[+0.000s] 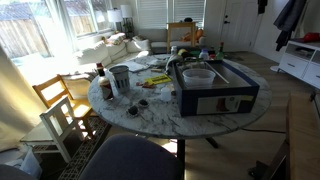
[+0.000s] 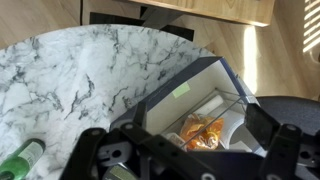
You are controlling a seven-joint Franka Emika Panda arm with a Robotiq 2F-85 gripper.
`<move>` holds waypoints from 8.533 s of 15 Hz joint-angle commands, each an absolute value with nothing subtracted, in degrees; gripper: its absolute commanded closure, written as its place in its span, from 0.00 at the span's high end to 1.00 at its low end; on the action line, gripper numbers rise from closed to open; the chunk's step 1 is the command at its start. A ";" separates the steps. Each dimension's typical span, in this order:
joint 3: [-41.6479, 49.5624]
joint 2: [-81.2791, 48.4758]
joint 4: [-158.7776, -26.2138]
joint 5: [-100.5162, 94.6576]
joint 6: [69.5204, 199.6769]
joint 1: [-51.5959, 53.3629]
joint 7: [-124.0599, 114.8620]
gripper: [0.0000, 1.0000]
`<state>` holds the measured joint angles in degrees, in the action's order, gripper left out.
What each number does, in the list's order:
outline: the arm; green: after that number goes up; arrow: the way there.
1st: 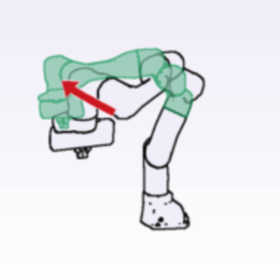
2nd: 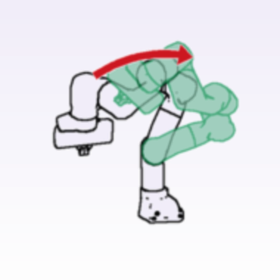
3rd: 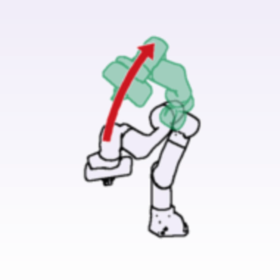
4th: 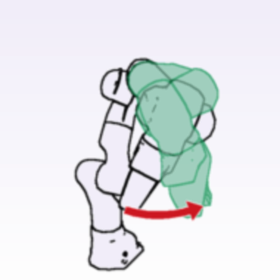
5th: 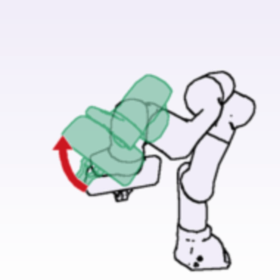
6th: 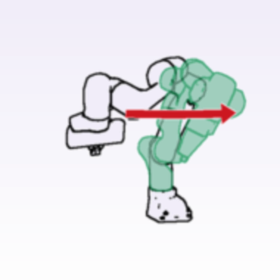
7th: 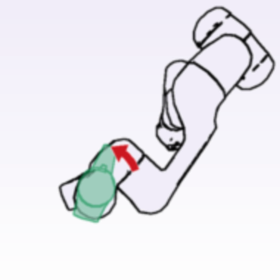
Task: Move the blue box to the middle of the table
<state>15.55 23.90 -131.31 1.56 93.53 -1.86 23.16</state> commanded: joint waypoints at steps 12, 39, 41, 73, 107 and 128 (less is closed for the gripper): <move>4.74 24.32 -149.96 1.79 119.33 -6.34 -10.10 1.00; 4.94 -3.15 -151.32 17.51 151.92 -4.73 -8.79 0.74; 4.68 -4.93 -150.81 17.23 152.95 -4.84 -9.63 0.70; 9.66 4.56 -140.39 35.42 133.19 -7.89 -9.13 0.00; 6.47 -17.54 -128.26 65.01 145.24 -10.27 14.94 0.00; 9.57 14.35 -145.99 22.98 139.10 -10.04 18.58 1.00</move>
